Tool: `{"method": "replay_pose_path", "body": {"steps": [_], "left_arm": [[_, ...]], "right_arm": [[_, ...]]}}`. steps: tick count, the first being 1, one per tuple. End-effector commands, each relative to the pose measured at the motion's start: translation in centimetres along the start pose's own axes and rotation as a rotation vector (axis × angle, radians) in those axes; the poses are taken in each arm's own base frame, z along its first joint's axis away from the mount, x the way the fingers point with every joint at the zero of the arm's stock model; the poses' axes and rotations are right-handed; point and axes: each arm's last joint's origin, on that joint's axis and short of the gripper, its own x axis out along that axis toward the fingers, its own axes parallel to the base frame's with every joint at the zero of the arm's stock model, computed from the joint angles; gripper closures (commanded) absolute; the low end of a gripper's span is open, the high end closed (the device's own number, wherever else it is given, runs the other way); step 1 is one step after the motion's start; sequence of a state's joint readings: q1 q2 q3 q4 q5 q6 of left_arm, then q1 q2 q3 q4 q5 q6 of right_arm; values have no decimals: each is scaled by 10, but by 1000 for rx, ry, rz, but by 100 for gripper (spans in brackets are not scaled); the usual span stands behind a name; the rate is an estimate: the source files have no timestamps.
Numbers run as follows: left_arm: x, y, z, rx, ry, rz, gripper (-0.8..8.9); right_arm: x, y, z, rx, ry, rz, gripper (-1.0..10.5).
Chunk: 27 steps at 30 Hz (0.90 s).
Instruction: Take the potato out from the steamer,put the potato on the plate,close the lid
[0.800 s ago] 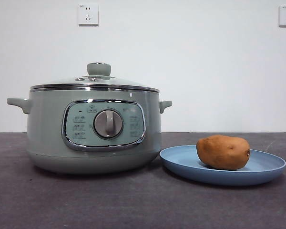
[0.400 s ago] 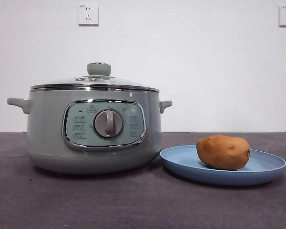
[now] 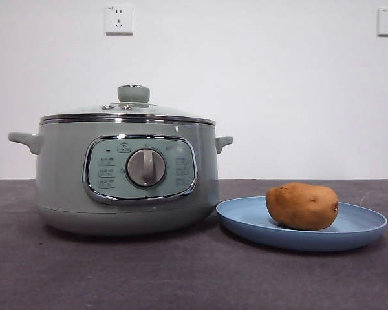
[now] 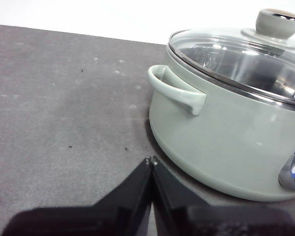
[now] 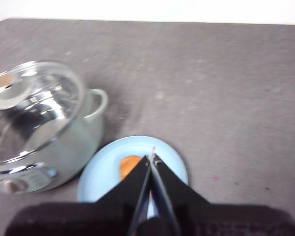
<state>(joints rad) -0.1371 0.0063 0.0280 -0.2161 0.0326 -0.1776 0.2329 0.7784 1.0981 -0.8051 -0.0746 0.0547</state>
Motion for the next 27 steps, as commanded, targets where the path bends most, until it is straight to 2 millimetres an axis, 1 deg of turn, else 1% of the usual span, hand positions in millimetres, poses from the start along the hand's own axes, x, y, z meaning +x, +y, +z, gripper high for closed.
{"method": "replay_pose_path", "body": {"steps": [1,2,5,9,15,18,21,24,27], "left_arm": [[1,1,-3,-8,14,12,816],[1,1,-3,-8,14,12,816],[1,1,-3,-8,14,12,817],[1,1,-3,-8,14,12,816],[1,1,-3,-8,14,12,817],[1,1,-3,-8,14,12,816],[1,1,-3,-8,14,12,816],[1,1,-3,-8,14,12,816],[1,1,-3,-8,14,12,816]], "right_arm": [[3,-6,-16,25,-11,-35,947],[6,-8,-23,30,-26,-47,947],[18,-16,-51,33,-88,-87,946],[39,-22,-96,29,-151,-101,947],[63,-26,-154,61,-167,-97,947],[70,-28,-176,90,-141,-98,947],[76,-29,-192,108,-139,-96,947],[79,-29,-203,125,-151,-94,947],[80,-30,-210,125,-167,-96,947]]}}
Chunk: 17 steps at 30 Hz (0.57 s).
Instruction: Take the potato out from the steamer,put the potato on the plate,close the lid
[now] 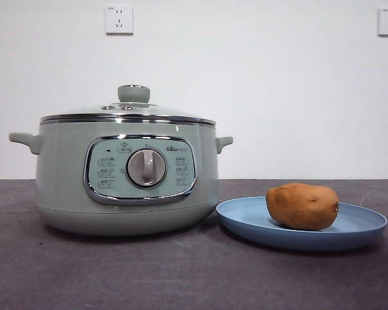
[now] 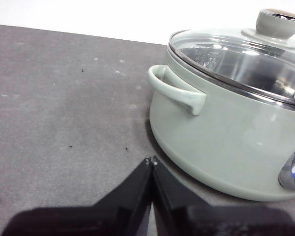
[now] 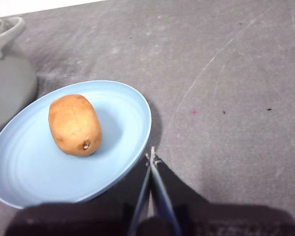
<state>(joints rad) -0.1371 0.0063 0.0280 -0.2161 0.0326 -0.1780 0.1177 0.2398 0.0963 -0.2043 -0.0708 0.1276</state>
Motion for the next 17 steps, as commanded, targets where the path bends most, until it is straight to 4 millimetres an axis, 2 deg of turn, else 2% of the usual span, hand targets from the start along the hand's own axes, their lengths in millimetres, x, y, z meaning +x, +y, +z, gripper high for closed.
{"method": "replay_pose_path", "body": {"steps": [1,9,17], "left_arm": [[1,1,-3,-7,14,12,817],[1,1,-3,-7,14,12,816],[1,1,-3,-7,14,12,816]], "right_arm": [[1,-1,-7,16,-21,1,947],[0,-2,-17,13,-75,8,947],[-2,-2,-16,11,-100,13,946]]}}
